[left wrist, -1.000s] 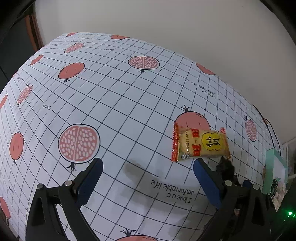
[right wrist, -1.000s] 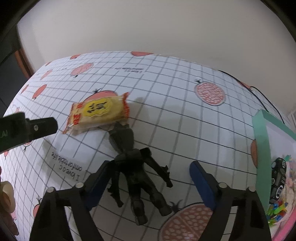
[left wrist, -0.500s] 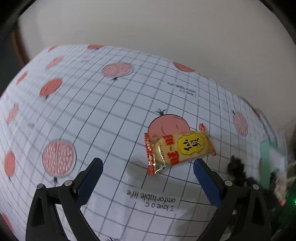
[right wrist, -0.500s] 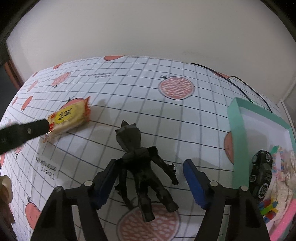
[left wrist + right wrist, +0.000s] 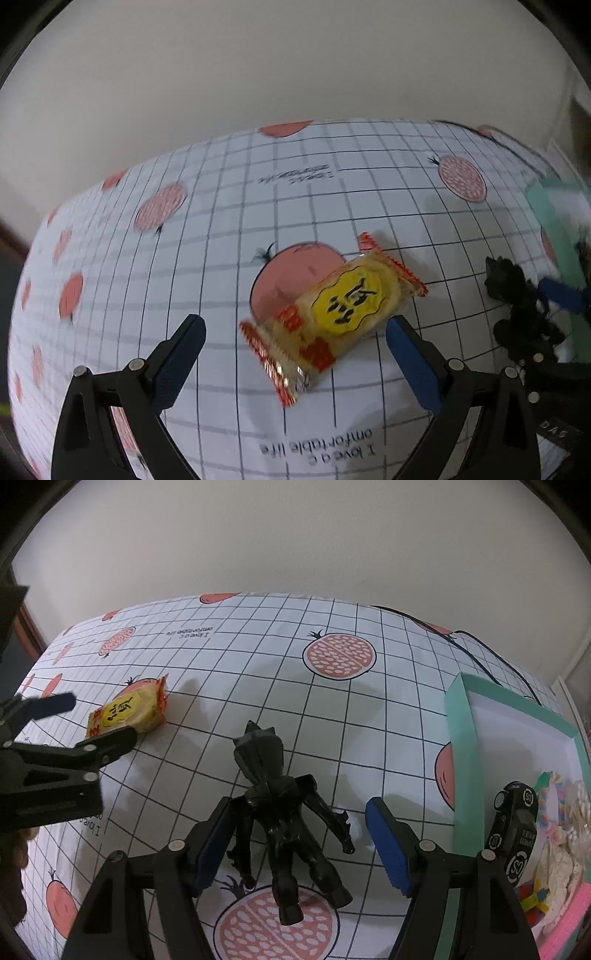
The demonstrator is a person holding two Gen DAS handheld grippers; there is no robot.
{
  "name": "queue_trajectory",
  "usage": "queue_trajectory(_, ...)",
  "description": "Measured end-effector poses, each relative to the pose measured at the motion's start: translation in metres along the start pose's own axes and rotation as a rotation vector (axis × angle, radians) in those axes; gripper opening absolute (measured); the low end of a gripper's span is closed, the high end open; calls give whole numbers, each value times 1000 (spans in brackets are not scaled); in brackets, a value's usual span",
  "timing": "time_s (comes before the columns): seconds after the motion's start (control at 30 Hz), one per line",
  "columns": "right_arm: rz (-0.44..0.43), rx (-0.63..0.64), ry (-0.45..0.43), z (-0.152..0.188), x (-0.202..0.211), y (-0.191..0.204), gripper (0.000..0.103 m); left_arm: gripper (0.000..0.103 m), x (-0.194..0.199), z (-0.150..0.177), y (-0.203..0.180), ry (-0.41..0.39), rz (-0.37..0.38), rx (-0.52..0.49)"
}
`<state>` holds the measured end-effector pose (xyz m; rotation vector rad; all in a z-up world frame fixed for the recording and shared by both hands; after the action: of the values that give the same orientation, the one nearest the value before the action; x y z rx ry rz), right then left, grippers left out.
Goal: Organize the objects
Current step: 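Grasp the yellow snack packet with the left tool while the right tool grasps the black figure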
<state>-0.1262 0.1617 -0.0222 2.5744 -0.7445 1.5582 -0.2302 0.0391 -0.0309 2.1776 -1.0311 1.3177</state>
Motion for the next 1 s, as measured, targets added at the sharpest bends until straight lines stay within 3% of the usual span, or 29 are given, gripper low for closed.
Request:
queue_trajectory(0.17, 0, 0, 0, 0, 0, 1, 75, 98, -18, -11, -3, 40, 23, -36)
queue_trajectory(0.5, -1, 2, -2, -1, -1, 0, 75, 96, -26, -19, 4, 23, 85, 39)
queue_trajectory(0.63, 0, 1, -1, 1, -2, -1, 75, 83, -25, -18, 1, 15, 128, 81)
queue_trajectory(0.7, 2, -1, 1, 2, -3, -1, 74, 79, -24, -18, -1, 16, 128, 81)
queue_trajectory(0.87, 5, -5, 7, 5, -2, -2, 72, 57, -23, -21, -7, 20, 128, 83)
queue_trajectory(1.0, 9, -13, 11, 6, -1, -4, 66, 47, -20, -21, -13, 21, 110, 114)
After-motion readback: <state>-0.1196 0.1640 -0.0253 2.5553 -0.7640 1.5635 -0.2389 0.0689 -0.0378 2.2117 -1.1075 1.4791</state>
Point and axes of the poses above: each gripper's, at about its wrist camera, not at the fingertips, and x roughly against the way its jaws point, y to its left, z to its underside, the point moved 2 cm from there along -x, roughly the way its jaws point, and after that the axes turned 12 degrees about z, right-handed, at the moved point
